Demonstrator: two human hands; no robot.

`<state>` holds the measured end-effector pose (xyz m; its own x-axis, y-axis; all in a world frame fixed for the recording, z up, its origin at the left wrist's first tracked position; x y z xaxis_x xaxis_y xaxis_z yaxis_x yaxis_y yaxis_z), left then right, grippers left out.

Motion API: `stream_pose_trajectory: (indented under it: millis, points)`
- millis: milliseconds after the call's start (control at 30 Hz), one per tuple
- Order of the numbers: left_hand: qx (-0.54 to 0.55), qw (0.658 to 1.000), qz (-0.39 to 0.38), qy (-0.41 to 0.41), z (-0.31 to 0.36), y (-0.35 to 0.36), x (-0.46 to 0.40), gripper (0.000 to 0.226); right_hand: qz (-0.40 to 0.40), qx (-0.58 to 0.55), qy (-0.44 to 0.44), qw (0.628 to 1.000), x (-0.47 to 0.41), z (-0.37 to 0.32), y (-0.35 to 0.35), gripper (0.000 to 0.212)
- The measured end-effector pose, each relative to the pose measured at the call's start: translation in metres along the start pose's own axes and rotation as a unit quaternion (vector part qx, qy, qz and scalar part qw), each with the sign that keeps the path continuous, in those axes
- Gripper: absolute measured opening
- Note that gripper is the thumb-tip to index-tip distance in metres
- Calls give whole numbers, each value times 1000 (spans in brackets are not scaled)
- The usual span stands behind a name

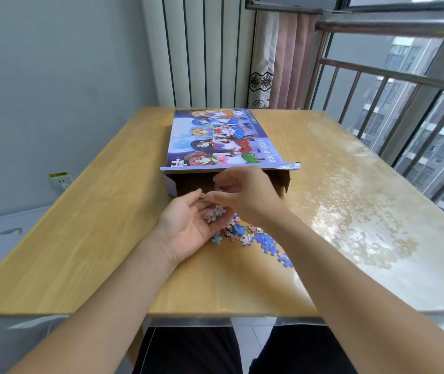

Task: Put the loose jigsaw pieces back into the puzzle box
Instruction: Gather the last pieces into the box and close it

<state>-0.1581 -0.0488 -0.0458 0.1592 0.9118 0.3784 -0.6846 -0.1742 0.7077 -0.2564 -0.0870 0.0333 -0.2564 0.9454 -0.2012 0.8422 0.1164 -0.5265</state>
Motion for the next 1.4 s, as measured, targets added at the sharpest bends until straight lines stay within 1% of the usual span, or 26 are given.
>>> stream_pose_trajectory:
  millis: [33, 67, 100, 133, 167, 200, 267, 300, 333, 433, 533, 633, 733, 833, 900, 1000, 1033, 1067, 1133, 1167, 1200, 1233, 1300, 1333, 1367, 1400]
  points:
    - [14, 1000, 8, 5, 1, -2, -1, 35, 16, 57, -30, 998, 3, -6, -1, 34]
    - [30, 999, 16, 9, 3, -5, -2, 31, 31, 105, -69, 992, 9, -14, -6, 31]
    - [43, 999, 22, 16, 5, -6, -3, 29, 41, 144, -107, 983, 15, -18, -13, 24]
    - [54, 998, 27, 23, 7, -7, -4, 27, 38, 179, -127, 975, 20, -17, -22, 20]
    - [64, 997, 33, 30, 9, -8, -4, 24, 13, 208, -118, 971, 23, -6, -29, 21]
    - [66, 996, 40, 37, 11, -10, -4, 20, -37, 235, -84, 968, 25, 8, -32, 26]
    - [58, 996, 43, 43, 14, -10, -3, 15, -144, 282, -13, 949, 34, 35, -31, 46]
    - [54, 997, 43, 42, 14, -10, -3, 15, -171, 294, 0, 940, 37, 43, -30, 52]
    - [51, 997, 45, 39, 14, -11, -3, 15, -178, 292, 2, 940, 39, 45, -31, 51]
    - [38, 997, 50, 37, 13, -14, 1, 19, -169, 272, -6, 947, 37, 42, -34, 37]
    - [18, 998, 45, 36, 13, -13, 5, 22, -173, 282, 9, 944, 35, 45, -36, 28]
    - [1, 998, 50, 34, 10, -10, 9, 26, -196, 286, 23, 938, 32, 47, -30, 23]
    - [-17, 997, 64, 39, 4, -13, 16, 24, -221, 302, 23, 927, 32, 47, -27, 19]
    - [12, 997, 66, 46, 0, -21, 24, 27, -234, 305, 15, 923, 34, 45, -26, 14]
    - [50, 995, 60, 55, 4, -27, 28, 34, -220, 312, 3, 924, 35, 39, -25, 14]
    - [104, 992, 50, 58, 10, -33, 29, 47, -175, 340, -28, 924, 33, 27, -26, 17]
    - [115, 991, 47, 58, 11, -33, 29, 50, -153, 335, -43, 929, 31, 22, -27, 19]
    - [119, 990, 47, 59, 11, -33, 30, 53, -117, 317, -64, 939, 28, 15, -30, 20]
    - [119, 990, 52, 60, 8, -32, 31, 54, -6, 255, -119, 960, 26, -6, -40, 19]
    - [120, 990, 53, 57, 5, -31, 31, 55, 50, 217, -151, 963, 29, -19, -43, 18]
    - [119, 990, 52, 55, 1, -29, 31, 55, 81, 179, -181, 964, 32, -33, -38, 17]
    - [115, 991, 51, 54, -1, -26, 31, 56, 79, 155, -211, 962, 36, -45, -26, 14]
    - [110, 991, 49, 57, -3, -23, 31, 53, 24, 165, -261, 951, 42, -63, 9, 9]
    - [115, 990, 53, 62, -1, -23, 32, 49, 6, 160, -270, 950, 44, -65, 19, 11]
    - [126, 988, 59, 68, 4, -25, 33, 43, 6, 128, -256, 958, 43, -63, 17, 15]
    - [141, 984, 68, 79, 12, -29, 34, 38, 22, 89, -228, 969, 40, -58, 7, 19]
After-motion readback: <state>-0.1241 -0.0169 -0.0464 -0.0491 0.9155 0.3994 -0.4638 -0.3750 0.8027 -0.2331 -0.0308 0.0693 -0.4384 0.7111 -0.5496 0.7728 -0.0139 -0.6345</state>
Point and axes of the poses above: each hand's wrist, its own x-axis away from the middle knuckle, its own y-axis out of the palm, z = x × y, the point moved 10 cm from there along -x, towards the middle knuckle, and after that the axes turned 1 degree about x, right-handed, at the moved point
